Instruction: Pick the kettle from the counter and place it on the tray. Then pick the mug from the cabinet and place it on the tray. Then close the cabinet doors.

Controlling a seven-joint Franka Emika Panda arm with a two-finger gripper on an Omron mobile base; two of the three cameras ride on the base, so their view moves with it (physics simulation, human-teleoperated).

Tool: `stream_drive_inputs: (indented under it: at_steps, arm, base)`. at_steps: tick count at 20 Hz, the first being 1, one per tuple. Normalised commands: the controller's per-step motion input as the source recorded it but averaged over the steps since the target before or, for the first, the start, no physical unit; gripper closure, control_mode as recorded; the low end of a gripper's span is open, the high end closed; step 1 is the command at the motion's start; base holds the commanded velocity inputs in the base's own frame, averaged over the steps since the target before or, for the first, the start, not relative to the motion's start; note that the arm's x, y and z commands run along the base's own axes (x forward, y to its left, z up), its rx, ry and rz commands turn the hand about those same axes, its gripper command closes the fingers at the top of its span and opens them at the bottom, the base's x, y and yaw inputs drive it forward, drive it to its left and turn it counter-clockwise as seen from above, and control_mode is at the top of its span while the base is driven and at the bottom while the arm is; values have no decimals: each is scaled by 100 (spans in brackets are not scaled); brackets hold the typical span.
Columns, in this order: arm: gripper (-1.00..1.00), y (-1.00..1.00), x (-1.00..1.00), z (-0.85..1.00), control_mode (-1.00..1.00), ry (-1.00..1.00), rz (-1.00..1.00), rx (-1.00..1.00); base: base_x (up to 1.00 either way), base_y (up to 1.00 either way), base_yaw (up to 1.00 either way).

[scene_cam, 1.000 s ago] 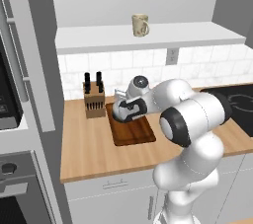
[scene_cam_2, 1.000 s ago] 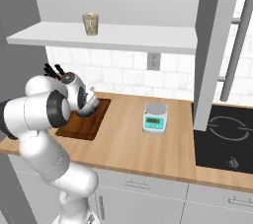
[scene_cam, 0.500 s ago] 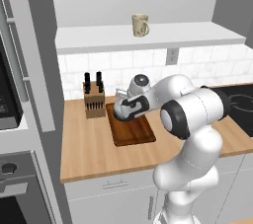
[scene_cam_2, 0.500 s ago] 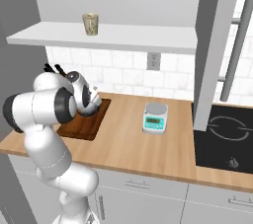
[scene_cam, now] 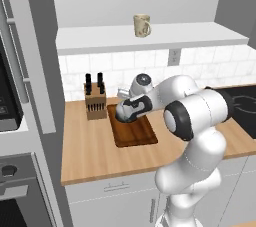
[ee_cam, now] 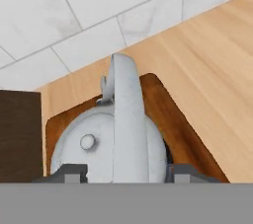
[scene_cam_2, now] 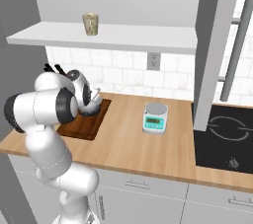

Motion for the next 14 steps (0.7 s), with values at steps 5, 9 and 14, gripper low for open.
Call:
stream_drive_inputs:
  at_steps: [5, 9, 14]
  arm:
    - [-100, -12, -20, 3, -100, -7, 1, 0]
    - [-100, -2, -52, 38, -100, -15, 0, -3]
    - [-100, 0, -48, 70, -100, -4, 0, 0]
  base:
    - [0, 0, 0]
    - [0, 0, 0]
    - [0, 0, 0]
